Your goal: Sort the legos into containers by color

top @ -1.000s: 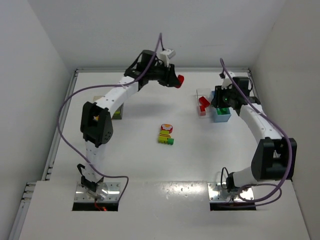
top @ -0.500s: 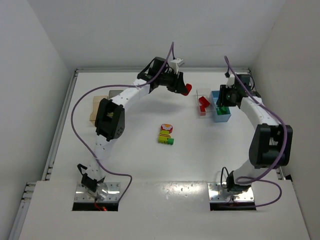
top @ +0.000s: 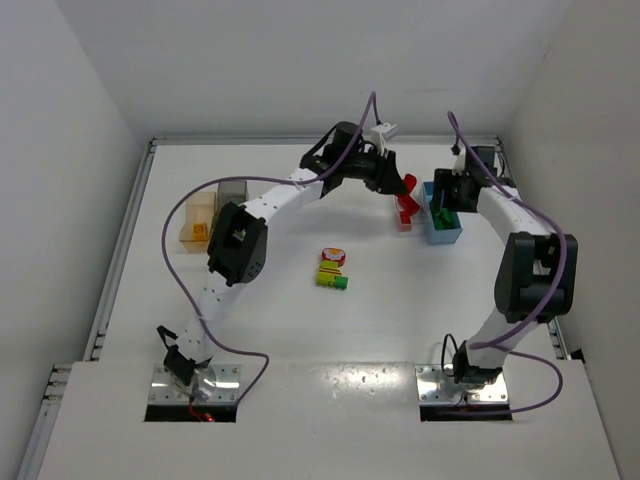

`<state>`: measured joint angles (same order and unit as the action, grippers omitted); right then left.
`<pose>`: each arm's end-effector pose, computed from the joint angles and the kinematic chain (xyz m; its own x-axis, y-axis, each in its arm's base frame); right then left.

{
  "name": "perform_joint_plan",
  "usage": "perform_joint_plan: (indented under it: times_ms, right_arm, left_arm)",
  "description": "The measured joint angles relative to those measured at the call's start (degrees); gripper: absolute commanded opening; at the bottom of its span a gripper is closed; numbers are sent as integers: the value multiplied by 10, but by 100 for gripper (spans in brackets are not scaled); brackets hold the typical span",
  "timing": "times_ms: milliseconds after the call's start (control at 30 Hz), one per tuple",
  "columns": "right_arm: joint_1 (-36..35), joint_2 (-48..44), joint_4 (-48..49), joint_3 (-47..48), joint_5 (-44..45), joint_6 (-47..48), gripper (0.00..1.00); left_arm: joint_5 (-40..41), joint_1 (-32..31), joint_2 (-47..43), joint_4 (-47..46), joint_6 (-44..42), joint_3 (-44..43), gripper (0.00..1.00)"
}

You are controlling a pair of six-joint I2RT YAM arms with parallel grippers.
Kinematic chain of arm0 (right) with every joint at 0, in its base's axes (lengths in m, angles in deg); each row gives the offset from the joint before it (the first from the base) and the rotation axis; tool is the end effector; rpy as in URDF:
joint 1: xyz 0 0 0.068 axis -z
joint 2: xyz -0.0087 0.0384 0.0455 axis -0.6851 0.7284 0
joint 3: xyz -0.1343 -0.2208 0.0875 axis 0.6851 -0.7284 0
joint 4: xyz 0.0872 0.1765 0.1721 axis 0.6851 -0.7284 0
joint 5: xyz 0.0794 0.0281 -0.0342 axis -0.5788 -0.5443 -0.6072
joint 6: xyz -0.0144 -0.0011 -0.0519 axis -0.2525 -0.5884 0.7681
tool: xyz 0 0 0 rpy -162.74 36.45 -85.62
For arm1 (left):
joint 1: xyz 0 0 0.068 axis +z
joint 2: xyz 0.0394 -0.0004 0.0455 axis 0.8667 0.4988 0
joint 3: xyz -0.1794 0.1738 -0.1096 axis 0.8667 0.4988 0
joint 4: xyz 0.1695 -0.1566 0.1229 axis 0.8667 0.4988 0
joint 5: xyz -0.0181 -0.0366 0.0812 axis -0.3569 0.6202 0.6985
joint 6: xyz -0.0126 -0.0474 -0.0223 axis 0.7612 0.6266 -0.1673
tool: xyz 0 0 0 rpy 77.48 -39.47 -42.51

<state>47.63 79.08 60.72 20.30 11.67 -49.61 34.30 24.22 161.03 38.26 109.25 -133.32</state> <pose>0.3700 -0.0264 0.2214 -0.7546 0.2185 -0.6187 0.1649 0.9758 0.1435 0.4380 -0.3460 0.2668 -0.6407 0.0913 -0.7624 0.7487 0.2943 -0.5939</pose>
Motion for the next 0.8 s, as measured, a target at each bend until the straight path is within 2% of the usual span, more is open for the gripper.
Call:
perform_joint_plan:
  times_ms: [233, 267, 300, 500, 600, 633, 733, 767, 800]
  right_arm:
    - [0, -5, -1, 15, 2, -21, 78]
    - [0, -9, -1, 16, 0, -27, 78]
    - [0, -15, -1, 16, -3, -31, 78]
    - [-1, -73, -1, 17, -17, -45, 78]
    - [-1, -95, -1, 17, -22, -48, 78]
    - [-1, -99, -1, 17, -24, -48, 78]
    - [-1, -106, -2, 17, -29, -48, 78]
    - [-1, -106, -3, 17, -29, -47, 78]
    - [-1, -106, -3, 17, -30, -47, 78]
  left_arm:
    - [9, -3, 50, -43, 39, -18, 6]
    - [13, -4, 58, -48, 43, -22, 8]
    - [17, -4, 66, -50, 48, -26, 17]
    - [33, -5, 99, -72, 66, -54, 24]
    - [40, -5, 114, -86, 77, -70, 33]
    - [41, -5, 118, -92, 81, -75, 41]
    - [43, -5, 132, -109, 89, -90, 53]
    - [43, -5, 137, -114, 91, -94, 64]
    - [45, -5, 139, -115, 92, -94, 68]
